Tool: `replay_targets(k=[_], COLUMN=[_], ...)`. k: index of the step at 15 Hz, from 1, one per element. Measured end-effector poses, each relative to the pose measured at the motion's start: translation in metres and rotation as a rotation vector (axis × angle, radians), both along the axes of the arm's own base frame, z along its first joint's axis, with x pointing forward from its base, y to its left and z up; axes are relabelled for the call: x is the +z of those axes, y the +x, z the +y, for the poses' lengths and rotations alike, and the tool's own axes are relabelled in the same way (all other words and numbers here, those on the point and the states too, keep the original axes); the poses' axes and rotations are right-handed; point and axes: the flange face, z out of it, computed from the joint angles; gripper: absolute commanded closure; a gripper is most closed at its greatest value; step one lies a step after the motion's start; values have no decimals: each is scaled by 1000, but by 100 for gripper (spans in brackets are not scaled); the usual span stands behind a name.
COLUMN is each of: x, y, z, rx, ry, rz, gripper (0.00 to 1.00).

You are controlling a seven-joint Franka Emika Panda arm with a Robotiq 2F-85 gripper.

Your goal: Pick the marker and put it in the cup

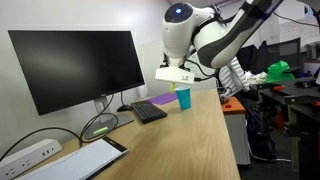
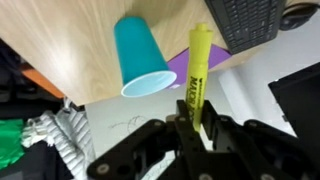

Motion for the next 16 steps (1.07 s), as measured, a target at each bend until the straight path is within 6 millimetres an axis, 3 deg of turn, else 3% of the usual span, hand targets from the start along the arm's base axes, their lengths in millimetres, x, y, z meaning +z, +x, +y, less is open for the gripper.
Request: replay_targets(k=[9, 16], x=[8, -4], y=[31, 66], z=[-1, -44], rx=[-305, -430], ry=[-323, -427], rz=[88, 190], gripper=[95, 95])
